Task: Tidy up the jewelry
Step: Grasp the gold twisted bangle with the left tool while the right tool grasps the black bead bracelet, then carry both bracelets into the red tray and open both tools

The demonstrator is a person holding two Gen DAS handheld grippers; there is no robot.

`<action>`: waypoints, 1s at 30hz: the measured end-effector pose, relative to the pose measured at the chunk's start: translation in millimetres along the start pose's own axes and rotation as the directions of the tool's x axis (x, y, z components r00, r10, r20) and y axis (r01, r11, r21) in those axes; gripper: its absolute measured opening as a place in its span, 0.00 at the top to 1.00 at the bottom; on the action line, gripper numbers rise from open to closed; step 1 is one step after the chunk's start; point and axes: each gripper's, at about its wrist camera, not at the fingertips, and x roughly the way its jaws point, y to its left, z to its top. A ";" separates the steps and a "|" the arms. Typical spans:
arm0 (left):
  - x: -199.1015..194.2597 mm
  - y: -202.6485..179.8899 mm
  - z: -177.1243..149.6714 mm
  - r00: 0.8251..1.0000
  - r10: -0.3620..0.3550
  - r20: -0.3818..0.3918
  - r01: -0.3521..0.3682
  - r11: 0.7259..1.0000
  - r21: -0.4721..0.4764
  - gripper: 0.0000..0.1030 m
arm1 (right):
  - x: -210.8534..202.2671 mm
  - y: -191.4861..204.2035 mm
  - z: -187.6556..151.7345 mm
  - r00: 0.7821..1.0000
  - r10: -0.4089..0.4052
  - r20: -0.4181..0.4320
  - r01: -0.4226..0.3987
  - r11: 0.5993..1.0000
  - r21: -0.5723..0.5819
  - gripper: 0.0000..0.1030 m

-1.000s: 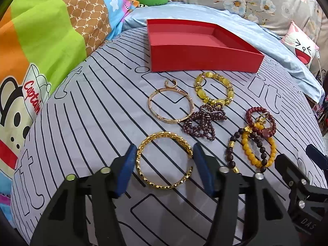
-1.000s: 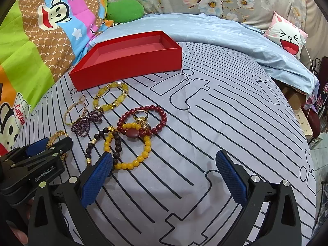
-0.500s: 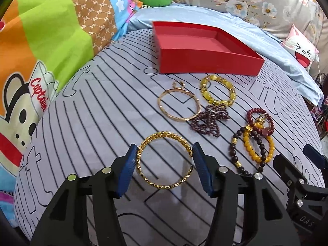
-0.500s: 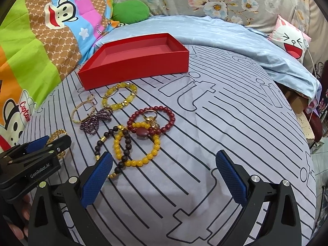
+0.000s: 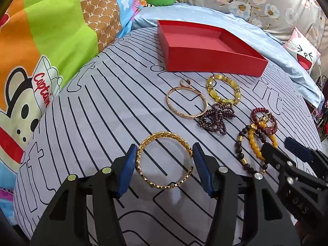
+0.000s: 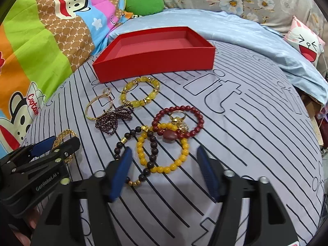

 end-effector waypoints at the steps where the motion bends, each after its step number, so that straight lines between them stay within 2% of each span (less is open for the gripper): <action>1: 0.7 -0.2 0.1 1.000 -0.001 -0.001 0.001 1.000 0.000 0.49 | 2.6 0.2 0.7 1.000 0.003 -0.007 -0.003 1.000 0.000 0.55; 5: 3.3 -0.5 0.4 1.000 -0.004 -0.008 0.004 1.000 0.000 0.49 | 7.9 0.8 2.2 1.000 0.001 -0.013 -0.001 1.000 -0.009 0.61; 8: 4.5 -1.6 0.2 1.000 -0.003 -0.011 0.003 1.000 0.000 0.49 | 8.8 1.3 3.8 1.000 0.000 -0.011 0.000 1.000 -0.021 0.73; 10: 4.2 -3.0 -0.5 1.000 -0.003 -0.011 0.003 1.000 0.001 0.49 | 11.8 0.6 3.8 0.999 0.016 -0.028 -0.017 1.000 -0.018 0.86; 12: 4.2 -4.0 -0.7 1.000 -0.003 -0.012 0.003 1.000 0.004 0.49 | 12.5 0.4 2.4 0.999 0.022 -0.030 -0.023 1.000 -0.017 0.92; 19: 0.1 -6.3 0.6 1.000 -0.005 -0.003 0.005 1.000 0.011 0.49 | 0.2 -3.6 2.4 0.998 0.057 -0.009 -0.057 0.998 0.001 0.92; 30: -21.3 -10.3 12.4 0.999 -0.021 0.025 0.021 1.000 0.024 0.49 | -34.8 -11.3 21.2 0.995 0.090 0.048 -0.091 0.996 0.019 0.92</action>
